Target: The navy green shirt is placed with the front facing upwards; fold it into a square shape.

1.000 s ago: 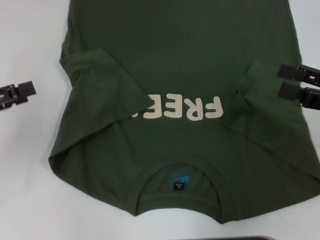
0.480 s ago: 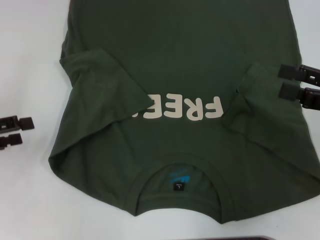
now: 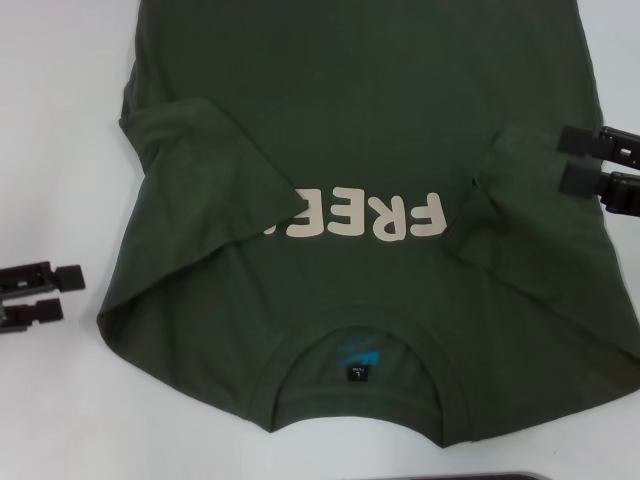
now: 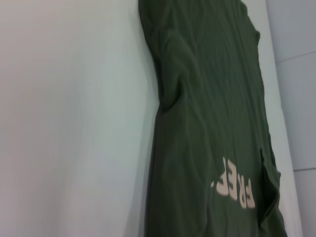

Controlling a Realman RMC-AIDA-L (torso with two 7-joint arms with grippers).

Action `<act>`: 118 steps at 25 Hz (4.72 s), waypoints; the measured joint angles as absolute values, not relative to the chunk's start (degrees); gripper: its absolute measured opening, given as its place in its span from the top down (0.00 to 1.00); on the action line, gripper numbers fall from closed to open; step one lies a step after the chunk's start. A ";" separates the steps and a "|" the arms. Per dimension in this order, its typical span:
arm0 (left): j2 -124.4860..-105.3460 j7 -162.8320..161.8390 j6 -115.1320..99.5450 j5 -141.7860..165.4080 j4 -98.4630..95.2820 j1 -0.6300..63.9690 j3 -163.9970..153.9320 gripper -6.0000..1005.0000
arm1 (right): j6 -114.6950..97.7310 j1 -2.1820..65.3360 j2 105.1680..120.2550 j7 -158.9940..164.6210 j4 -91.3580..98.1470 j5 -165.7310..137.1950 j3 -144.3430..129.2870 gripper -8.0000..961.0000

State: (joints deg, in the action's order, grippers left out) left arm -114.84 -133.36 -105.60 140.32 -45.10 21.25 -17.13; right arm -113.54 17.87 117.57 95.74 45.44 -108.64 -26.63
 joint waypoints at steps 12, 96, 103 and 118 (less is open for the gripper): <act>-115.51 -135.83 -102.83 142.05 -42.71 22.55 -18.10 0.16 | -113.55 18.02 117.40 95.37 45.44 -108.72 -26.38 0.02; -115.66 -134.36 -96.20 143.68 -38.16 27.25 -26.63 0.97 | -113.11 13.84 107.79 115.60 45.10 -127.47 -22.06 0.02; -115.63 -134.18 -96.08 143.54 -38.20 27.60 -26.58 0.97 | -110.53 16.46 107.19 122.12 45.36 -138.40 -21.71 0.02; -115.52 -133.59 -95.60 143.52 -38.32 27.51 -26.44 0.97 | -109.14 17.31 107.36 126.81 44.68 -142.01 -21.93 0.02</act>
State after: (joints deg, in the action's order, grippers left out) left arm -115.52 -133.59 -95.60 143.52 -38.32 27.51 -26.44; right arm -109.14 17.31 107.36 126.81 44.68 -142.01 -21.93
